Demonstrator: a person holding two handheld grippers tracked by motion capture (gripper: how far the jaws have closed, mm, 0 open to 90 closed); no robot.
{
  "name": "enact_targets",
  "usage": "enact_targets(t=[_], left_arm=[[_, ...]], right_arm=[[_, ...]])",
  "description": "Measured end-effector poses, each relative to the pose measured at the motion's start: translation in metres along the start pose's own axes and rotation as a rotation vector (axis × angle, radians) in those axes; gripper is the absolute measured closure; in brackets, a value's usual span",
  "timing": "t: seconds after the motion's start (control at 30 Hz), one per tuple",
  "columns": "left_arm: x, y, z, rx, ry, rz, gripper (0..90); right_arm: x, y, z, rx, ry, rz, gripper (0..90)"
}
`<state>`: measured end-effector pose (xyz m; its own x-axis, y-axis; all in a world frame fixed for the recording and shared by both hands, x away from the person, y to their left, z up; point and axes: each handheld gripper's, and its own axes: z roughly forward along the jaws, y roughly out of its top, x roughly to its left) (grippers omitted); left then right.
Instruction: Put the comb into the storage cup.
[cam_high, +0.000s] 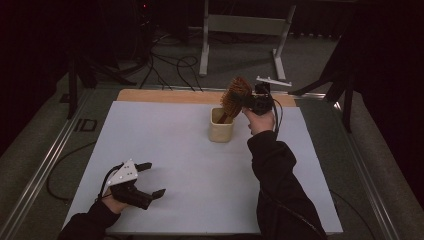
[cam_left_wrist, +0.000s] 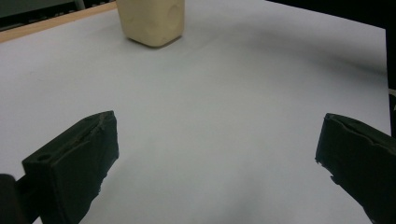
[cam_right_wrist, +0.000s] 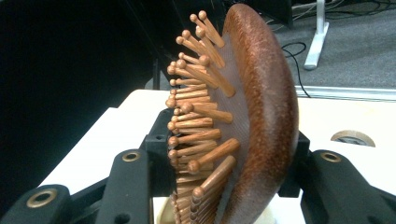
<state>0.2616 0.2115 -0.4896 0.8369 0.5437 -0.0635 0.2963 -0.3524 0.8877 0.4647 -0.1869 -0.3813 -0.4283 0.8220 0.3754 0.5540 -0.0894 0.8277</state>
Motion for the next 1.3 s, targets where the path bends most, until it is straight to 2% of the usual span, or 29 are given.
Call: enact_targets(t=[0.4,0.77,1.0,1.23,1.3], left_arm=[[0.000,0.000,0.000,0.002,-0.003,-0.001,0.0],[0.000,-0.001,0.001,0.005,-0.009,-0.002,0.0],[0.000,-0.001,0.002,0.008,-0.010,-0.003,0.0],[0.000,-0.001,0.001,0.006,-0.012,-0.001,0.1],[0.000,-0.001,0.001,0.004,-0.012,-0.002,0.0]], right_arm=[[-0.005,-0.008,0.005,0.021,0.000,0.013,52.1],[-0.012,-0.011,0.006,0.028,0.020,0.043,49.7],[-0.011,-0.013,0.007,0.021,0.010,0.026,47.1],[-0.013,-0.013,0.008,0.024,0.008,0.031,42.2],[-0.013,-0.013,0.007,0.019,0.014,0.030,32.9]])
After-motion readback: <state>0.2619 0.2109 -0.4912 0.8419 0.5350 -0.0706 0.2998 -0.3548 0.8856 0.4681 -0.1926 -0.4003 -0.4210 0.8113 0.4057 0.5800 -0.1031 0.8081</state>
